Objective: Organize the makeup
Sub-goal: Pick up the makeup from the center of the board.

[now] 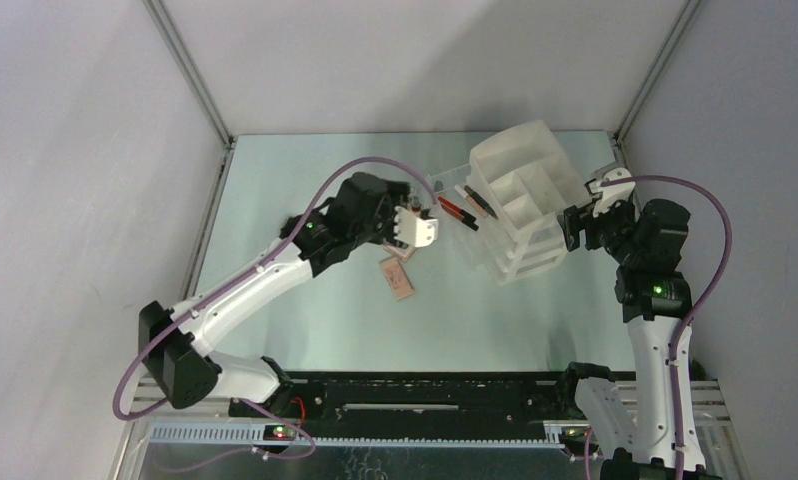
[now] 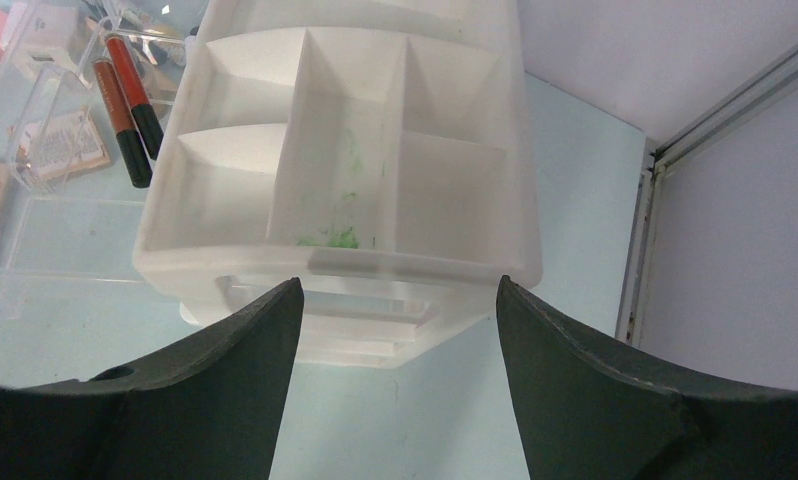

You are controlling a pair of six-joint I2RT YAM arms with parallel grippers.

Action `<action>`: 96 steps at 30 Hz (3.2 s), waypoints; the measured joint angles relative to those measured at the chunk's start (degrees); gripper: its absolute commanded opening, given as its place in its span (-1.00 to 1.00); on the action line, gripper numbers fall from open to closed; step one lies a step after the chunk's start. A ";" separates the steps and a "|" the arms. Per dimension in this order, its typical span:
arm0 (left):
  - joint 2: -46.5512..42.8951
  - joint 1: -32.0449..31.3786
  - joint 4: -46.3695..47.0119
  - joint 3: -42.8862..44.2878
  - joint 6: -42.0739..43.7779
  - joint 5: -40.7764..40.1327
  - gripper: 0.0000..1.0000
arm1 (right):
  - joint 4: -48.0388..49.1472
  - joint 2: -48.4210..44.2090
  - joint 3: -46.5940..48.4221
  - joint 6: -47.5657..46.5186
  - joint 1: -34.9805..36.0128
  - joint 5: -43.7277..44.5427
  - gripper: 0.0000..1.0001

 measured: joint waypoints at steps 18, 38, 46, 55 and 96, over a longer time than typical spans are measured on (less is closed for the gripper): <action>13.60 26.56 -4.87 -4.70 -7.72 13.86 0.94 | 0.00 0.04 0.00 0.00 0.00 -0.02 0.59; 36.61 31.82 -21.31 18.01 -5.11 19.74 0.55 | -0.28 0.85 0.00 -0.02 0.00 0.11 0.59; 41.66 31.85 -25.46 22.82 -4.15 20.17 0.37 | -0.35 0.85 0.00 -0.02 -0.02 0.13 0.59; 44.28 31.85 -27.82 23.87 -3.61 20.44 0.20 | -0.37 0.85 0.00 -0.02 -0.02 0.13 0.59; 44.96 25.53 -28.81 23.89 -5.62 17.22 -0.51 | -0.37 0.90 0.00 -0.04 -0.09 0.13 0.58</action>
